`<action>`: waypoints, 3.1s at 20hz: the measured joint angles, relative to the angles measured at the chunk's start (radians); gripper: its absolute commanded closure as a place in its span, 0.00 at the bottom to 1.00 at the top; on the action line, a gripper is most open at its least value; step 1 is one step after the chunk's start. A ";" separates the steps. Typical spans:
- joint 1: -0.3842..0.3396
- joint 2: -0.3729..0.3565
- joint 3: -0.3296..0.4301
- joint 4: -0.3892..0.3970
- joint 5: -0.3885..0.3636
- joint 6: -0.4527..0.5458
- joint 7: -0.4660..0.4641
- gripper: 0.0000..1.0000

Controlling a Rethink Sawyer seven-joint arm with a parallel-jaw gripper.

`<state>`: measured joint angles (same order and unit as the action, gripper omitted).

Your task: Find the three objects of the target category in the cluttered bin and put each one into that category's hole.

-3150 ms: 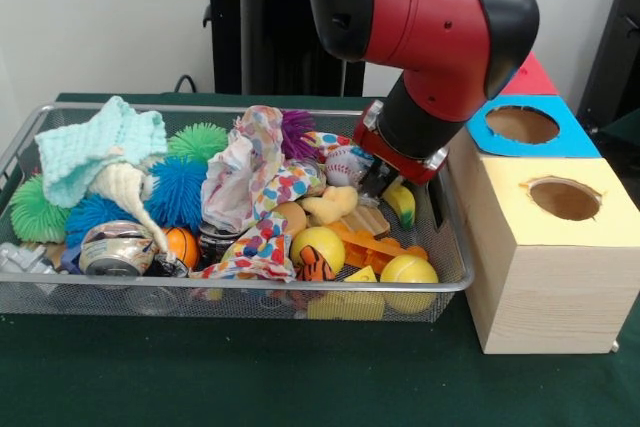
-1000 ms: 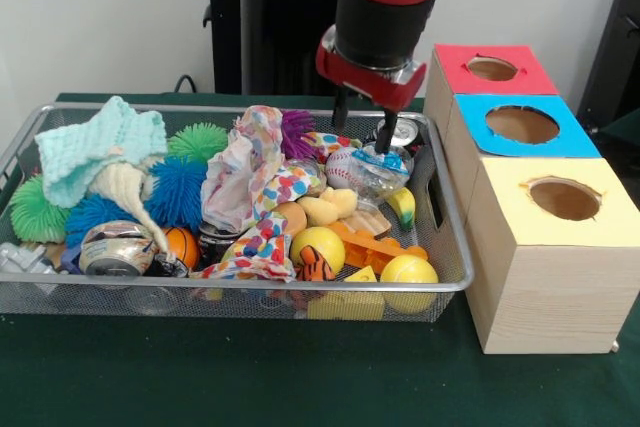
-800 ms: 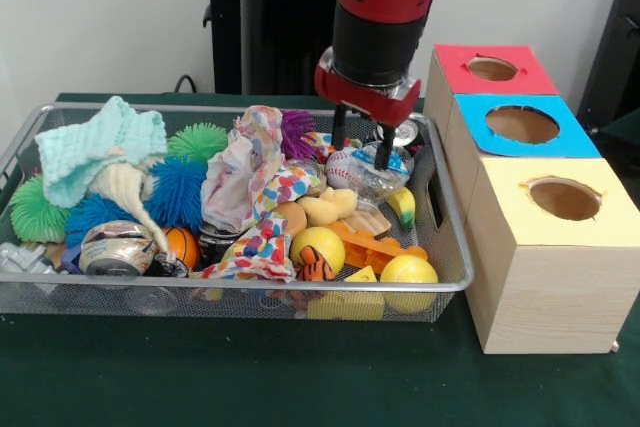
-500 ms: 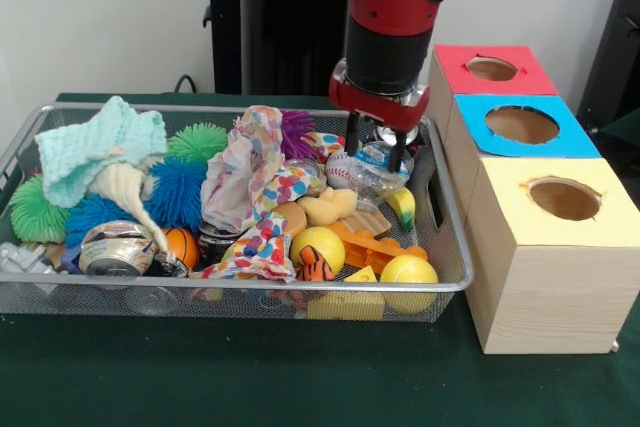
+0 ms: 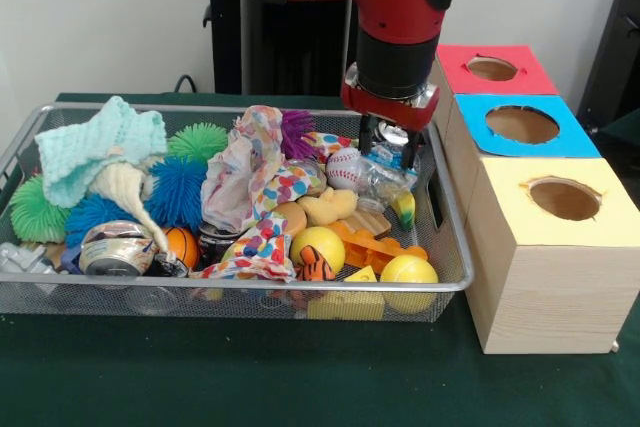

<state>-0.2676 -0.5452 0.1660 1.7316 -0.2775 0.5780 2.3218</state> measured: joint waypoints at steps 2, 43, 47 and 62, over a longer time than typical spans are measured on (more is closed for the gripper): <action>0.000 0.001 0.000 -0.001 -0.004 0.000 0.000 0.00; 0.132 0.097 -0.107 -0.124 -0.081 -0.158 0.000 0.00; 0.131 0.099 -0.107 -0.126 -0.081 -0.160 0.000 0.00; -0.037 0.107 0.038 -0.086 -0.081 -0.161 0.000 0.00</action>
<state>-0.3046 -0.4383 0.2036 1.6452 -0.3587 0.4170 2.3216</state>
